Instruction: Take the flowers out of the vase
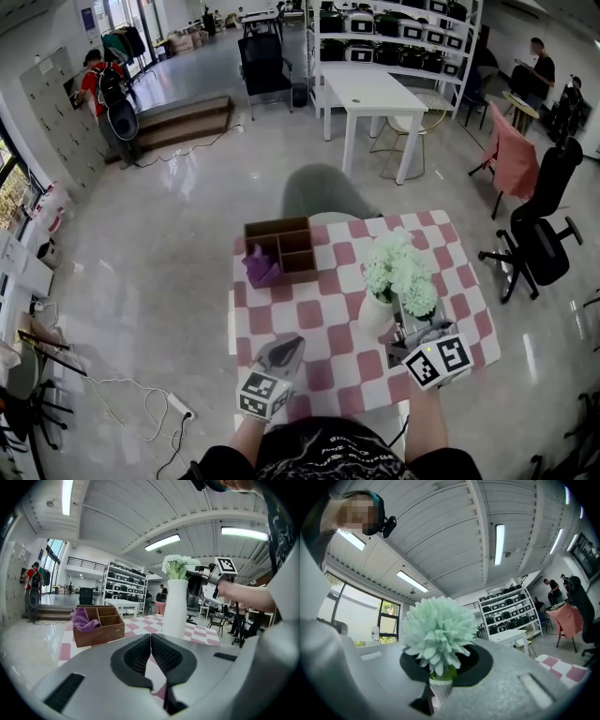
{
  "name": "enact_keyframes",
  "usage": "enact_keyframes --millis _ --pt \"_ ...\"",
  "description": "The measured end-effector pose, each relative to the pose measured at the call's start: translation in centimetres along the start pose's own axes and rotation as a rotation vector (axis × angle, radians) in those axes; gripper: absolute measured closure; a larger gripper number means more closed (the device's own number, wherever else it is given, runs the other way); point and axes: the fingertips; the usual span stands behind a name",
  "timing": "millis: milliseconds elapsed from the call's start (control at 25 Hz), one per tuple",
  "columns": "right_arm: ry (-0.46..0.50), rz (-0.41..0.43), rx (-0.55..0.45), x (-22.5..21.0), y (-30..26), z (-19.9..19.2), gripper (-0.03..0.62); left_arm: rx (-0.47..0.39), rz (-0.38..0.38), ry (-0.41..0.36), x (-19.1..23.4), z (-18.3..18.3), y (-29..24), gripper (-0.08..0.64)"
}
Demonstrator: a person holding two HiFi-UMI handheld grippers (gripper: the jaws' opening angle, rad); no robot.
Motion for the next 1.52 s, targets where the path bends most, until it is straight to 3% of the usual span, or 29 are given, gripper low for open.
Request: enact_keyframes --millis 200,360,520,760,920,1040,1520 --pt "0.042 0.025 0.090 0.6 -0.6 -0.6 0.545 -0.006 0.009 0.001 0.3 0.2 0.4 0.548" --pt "-0.073 0.072 0.055 0.8 -0.3 0.3 0.545 0.017 0.003 0.000 -0.1 -0.1 0.7 0.548" --pt "0.089 0.087 0.082 1.7 -0.7 0.5 0.543 0.025 -0.004 0.000 -0.3 0.0 0.7 0.548" --pt "0.029 0.149 0.056 2.5 -0.5 1.2 0.543 0.003 -0.003 -0.022 -0.2 0.2 0.6 0.548" --pt "-0.083 0.167 -0.058 2.0 0.0 3.7 0.543 0.031 -0.007 -0.013 -0.4 -0.3 0.7 0.549" --pt "-0.035 0.145 -0.035 1.7 -0.3 3.8 0.543 0.026 -0.007 -0.011 -0.4 -0.2 0.7 0.548" --pt "-0.094 0.130 -0.080 0.7 0.2 8.1 0.545 0.030 -0.008 -0.004 -0.1 -0.6 0.2 0.548"
Point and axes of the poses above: the fingertips, and each gripper's own axes: y backward along the fingers, x to its left, z out of its top, and after that the axes turned 3 degrees about -z, right-handed
